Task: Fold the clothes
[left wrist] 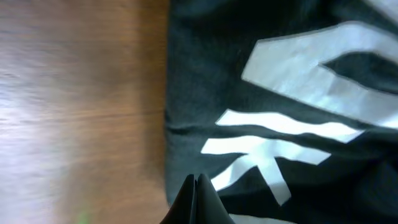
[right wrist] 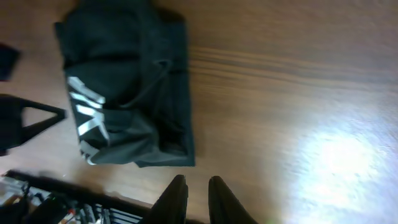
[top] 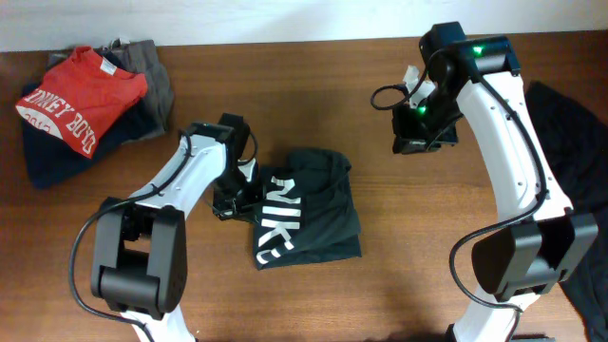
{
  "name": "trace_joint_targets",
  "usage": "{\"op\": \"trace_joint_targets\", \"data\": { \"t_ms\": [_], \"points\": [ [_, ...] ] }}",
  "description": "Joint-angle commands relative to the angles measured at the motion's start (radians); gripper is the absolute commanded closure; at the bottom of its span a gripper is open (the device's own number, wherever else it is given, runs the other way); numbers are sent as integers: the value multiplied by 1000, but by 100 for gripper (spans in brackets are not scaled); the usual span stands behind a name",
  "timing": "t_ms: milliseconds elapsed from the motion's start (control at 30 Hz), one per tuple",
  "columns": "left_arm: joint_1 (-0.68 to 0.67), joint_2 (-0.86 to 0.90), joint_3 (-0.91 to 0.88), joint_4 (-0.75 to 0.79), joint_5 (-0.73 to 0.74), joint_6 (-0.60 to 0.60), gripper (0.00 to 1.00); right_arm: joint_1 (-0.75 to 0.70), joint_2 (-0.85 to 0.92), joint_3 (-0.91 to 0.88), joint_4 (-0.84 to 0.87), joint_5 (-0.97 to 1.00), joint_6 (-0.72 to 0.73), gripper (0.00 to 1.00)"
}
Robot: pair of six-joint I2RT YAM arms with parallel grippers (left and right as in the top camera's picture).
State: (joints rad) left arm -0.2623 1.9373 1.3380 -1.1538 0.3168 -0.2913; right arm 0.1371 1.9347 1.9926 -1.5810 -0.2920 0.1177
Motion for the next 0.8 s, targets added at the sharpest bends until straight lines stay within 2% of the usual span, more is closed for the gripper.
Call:
{"op": "trace_joint_targets", "data": {
  "t_ms": [0, 133, 300, 433, 767],
  "points": [
    [-63, -19, -21, 19, 58, -10, 99, 8, 3, 0, 17, -64, -36, 82],
    [-147, -19, -21, 56, 57, -16, 99, 13, 3, 0, 26, -63, -36, 82],
    [-170, -19, -21, 119, 78, -33, 99, 13, 3, -3, 27, -63, -36, 82],
    [-182, -19, -21, 69, 156, -9, 99, 13, 3, -3, 35, -48, -36, 82],
    [-312, -19, -21, 5, 162, -6, 99, 13, 4, -7, 53, -44, -36, 81]
  ]
}}
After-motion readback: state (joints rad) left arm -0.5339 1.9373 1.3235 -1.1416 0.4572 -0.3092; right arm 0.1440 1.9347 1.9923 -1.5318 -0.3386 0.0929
